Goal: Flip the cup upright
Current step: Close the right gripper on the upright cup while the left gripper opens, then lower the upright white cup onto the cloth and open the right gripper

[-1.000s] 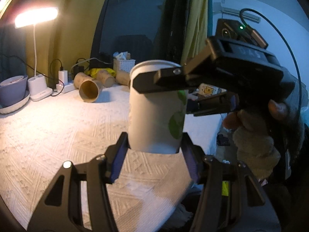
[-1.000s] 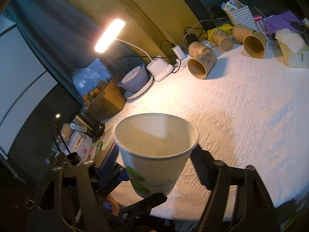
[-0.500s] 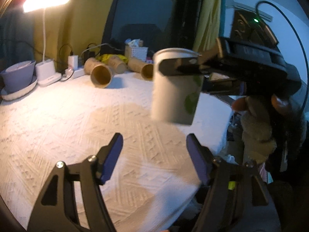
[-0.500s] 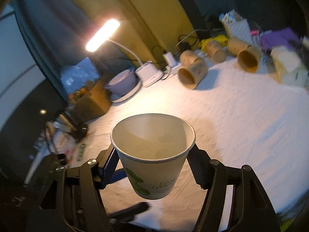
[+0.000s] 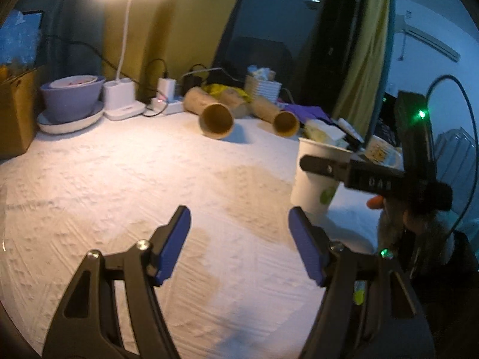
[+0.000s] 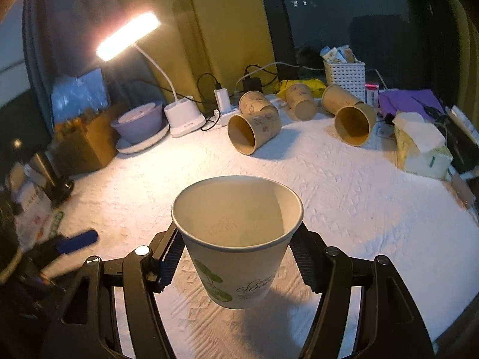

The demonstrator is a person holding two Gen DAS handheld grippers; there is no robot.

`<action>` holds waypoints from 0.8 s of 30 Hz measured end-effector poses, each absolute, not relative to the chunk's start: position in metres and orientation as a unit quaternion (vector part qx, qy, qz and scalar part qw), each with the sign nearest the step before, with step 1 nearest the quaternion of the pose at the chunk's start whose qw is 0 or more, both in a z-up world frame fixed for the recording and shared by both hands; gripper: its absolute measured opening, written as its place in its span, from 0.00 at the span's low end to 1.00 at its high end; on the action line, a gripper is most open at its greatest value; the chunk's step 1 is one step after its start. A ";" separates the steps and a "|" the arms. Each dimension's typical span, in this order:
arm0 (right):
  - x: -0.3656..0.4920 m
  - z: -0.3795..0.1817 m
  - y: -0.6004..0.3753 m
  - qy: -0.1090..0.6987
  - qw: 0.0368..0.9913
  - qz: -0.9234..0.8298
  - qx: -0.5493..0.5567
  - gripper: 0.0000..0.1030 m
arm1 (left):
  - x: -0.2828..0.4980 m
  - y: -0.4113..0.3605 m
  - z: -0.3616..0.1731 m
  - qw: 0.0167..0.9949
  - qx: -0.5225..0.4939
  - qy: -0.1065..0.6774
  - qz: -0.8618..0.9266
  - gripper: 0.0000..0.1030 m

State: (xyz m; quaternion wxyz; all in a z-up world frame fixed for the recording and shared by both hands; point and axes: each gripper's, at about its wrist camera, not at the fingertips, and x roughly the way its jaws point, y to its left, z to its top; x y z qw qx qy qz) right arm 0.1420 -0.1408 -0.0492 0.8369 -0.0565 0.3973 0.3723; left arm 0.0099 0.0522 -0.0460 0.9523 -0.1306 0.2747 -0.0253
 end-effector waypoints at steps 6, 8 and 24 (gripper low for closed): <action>0.137 -0.061 -0.120 0.386 0.839 0.371 -0.097 0.67 | 0.017 0.063 -0.056 0.944 -0.152 0.294 -0.012 0.67; 0.135 -0.064 -0.115 0.379 0.840 0.372 -0.109 0.67 | 0.020 0.064 -0.058 0.941 -0.155 0.300 -0.009 0.67; 0.120 -0.068 -0.111 0.360 0.846 0.371 -0.133 0.67 | 0.023 0.058 -0.060 0.943 -0.142 0.302 -0.010 0.67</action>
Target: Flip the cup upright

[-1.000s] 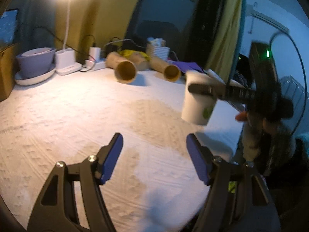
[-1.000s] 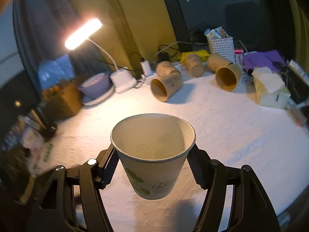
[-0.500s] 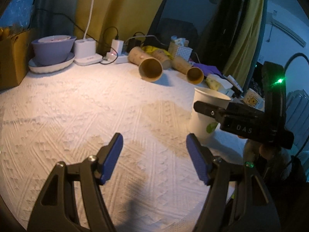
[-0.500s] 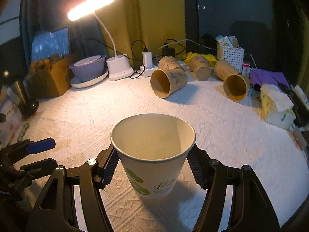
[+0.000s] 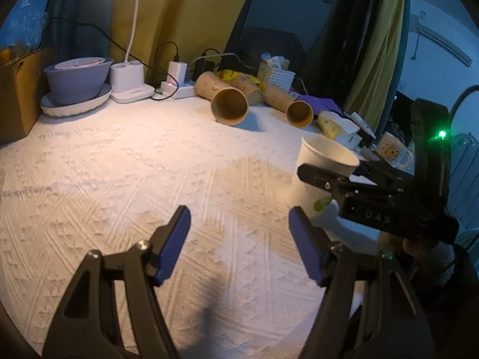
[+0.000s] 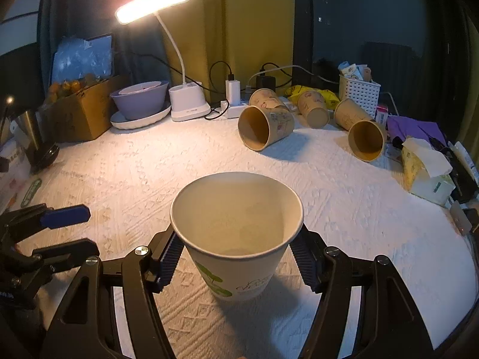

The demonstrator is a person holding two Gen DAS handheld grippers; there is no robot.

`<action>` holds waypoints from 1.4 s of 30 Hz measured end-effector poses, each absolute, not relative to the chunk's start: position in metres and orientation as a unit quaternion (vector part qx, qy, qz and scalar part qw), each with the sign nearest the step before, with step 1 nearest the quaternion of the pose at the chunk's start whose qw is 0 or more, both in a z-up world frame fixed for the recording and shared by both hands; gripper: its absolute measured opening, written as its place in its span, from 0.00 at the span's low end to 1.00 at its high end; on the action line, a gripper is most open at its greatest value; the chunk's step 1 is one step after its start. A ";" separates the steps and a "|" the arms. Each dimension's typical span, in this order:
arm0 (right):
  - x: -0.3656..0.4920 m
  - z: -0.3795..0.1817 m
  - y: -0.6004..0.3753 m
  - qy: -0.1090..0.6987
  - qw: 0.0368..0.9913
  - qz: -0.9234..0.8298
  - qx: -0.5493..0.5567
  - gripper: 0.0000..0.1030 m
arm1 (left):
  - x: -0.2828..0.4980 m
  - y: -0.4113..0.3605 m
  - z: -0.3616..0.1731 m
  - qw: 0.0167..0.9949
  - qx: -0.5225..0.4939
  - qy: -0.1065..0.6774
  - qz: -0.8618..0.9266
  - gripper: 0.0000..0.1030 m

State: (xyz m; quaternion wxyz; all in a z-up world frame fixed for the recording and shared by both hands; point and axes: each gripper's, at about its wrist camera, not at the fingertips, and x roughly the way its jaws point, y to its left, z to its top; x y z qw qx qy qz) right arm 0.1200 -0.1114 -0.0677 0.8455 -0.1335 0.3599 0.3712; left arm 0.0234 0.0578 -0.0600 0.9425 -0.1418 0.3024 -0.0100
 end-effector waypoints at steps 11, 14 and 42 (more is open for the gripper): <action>0.106 -0.070 -0.120 0.354 0.845 0.372 -0.149 0.75 | 0.025 0.052 -0.062 0.943 -0.124 0.309 0.012 0.67; 0.104 -0.069 -0.123 0.356 0.844 0.375 -0.142 0.75 | 0.026 0.052 -0.062 0.942 -0.123 0.311 0.017 0.67; 0.073 -0.032 -0.186 0.342 0.862 0.353 -0.121 0.76 | 0.011 0.012 -0.032 0.954 -0.106 0.279 -0.011 0.87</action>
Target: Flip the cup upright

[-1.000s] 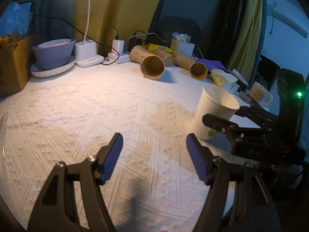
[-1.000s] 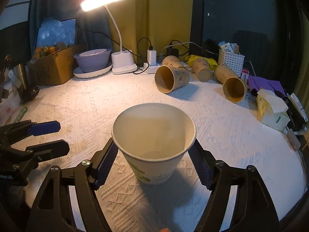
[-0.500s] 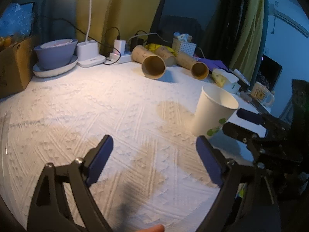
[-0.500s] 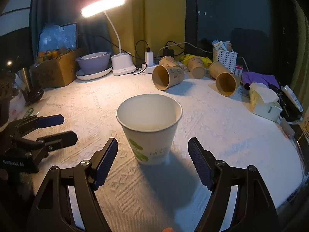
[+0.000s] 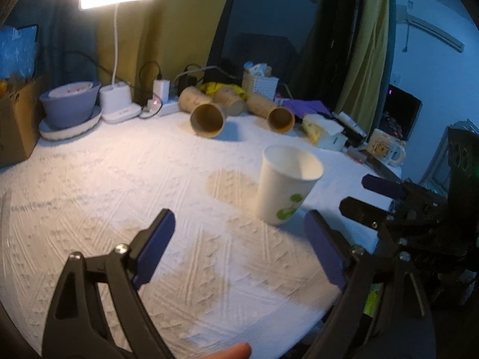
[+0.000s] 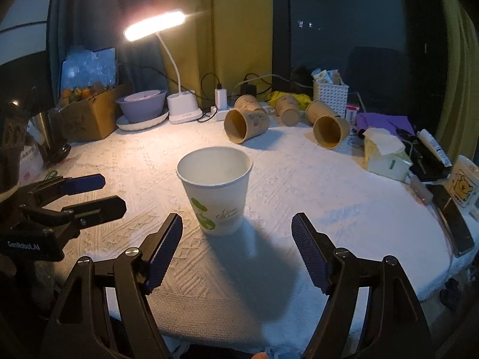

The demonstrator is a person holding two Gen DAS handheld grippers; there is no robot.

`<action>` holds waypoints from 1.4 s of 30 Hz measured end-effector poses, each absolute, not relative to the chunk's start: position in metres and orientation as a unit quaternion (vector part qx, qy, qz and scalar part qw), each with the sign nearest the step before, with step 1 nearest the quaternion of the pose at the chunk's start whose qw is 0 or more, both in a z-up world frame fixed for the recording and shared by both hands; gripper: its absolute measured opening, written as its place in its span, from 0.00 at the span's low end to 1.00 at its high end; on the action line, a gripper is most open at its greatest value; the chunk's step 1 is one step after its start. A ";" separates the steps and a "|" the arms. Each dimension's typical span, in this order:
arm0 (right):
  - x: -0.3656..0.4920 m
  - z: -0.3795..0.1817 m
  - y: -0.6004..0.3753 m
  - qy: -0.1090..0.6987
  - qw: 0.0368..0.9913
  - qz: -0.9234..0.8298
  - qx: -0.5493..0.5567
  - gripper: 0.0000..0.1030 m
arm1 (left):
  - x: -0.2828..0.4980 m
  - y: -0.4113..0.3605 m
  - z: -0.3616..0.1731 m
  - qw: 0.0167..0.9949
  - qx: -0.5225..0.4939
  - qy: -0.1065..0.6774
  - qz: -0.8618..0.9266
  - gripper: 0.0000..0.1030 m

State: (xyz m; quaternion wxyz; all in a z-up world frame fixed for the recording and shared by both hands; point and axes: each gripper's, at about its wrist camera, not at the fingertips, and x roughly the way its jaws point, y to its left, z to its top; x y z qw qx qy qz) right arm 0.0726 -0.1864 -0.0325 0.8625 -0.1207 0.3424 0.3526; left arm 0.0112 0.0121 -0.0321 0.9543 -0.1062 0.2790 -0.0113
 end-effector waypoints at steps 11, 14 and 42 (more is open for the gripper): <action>0.065 0.006 -0.203 0.309 0.884 0.332 -0.109 0.76 | -0.004 -0.010 0.003 0.971 -0.061 0.231 -0.008 0.87; 0.063 0.019 -0.207 0.295 0.891 0.328 -0.108 0.76 | -0.008 -0.013 0.012 0.974 -0.056 0.221 -0.010 0.87; 0.047 0.082 -0.234 0.217 0.922 0.303 -0.103 0.76 | -0.026 -0.025 0.072 0.991 -0.034 0.133 -0.006 0.87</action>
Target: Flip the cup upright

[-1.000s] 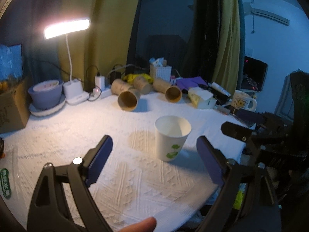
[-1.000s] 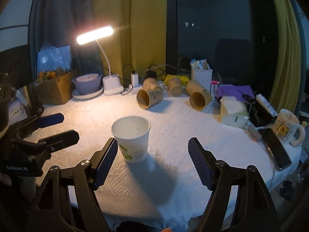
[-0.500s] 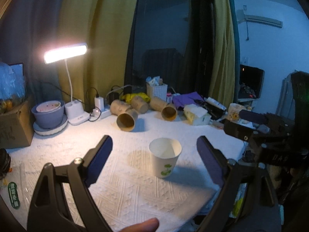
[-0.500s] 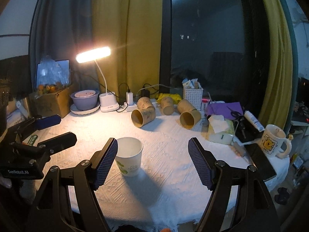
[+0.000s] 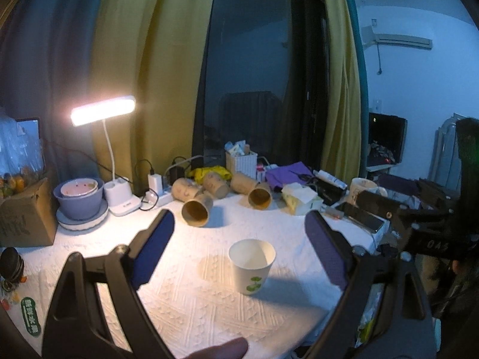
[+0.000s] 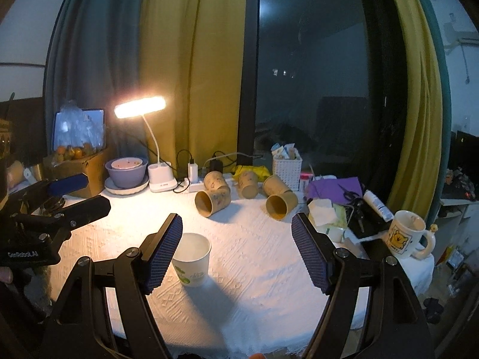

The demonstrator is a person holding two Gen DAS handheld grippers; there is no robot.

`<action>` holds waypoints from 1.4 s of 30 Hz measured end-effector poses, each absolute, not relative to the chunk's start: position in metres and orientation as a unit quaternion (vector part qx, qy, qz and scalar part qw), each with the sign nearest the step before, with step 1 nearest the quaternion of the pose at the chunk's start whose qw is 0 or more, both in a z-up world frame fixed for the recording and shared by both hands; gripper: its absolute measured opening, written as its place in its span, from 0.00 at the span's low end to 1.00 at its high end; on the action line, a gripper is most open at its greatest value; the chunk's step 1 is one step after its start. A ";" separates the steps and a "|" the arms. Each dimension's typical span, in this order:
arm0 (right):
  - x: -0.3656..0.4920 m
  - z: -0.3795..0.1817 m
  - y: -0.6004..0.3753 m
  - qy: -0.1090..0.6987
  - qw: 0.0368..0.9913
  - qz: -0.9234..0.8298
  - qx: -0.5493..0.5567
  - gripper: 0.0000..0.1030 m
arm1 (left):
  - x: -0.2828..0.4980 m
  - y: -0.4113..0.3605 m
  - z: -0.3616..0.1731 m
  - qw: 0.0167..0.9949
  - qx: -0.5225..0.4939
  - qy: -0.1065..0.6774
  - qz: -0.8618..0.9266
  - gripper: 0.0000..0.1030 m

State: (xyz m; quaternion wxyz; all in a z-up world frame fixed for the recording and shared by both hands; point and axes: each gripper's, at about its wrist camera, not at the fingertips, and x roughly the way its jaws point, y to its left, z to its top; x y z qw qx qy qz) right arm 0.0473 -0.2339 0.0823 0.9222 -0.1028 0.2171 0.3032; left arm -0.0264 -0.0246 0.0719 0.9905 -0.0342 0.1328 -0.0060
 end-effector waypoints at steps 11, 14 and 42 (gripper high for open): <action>0.051 0.085 -0.237 0.213 0.925 0.297 -0.102 0.76 | -0.027 -0.016 0.067 0.990 -0.038 0.135 0.007 0.87; 0.052 0.083 -0.237 0.216 0.925 0.296 -0.102 0.76 | -0.026 -0.013 0.066 0.990 -0.042 0.136 0.009 0.87; 0.051 0.079 -0.236 0.223 0.923 0.296 -0.101 0.76 | -0.025 -0.014 0.059 0.989 -0.045 0.143 -0.005 0.87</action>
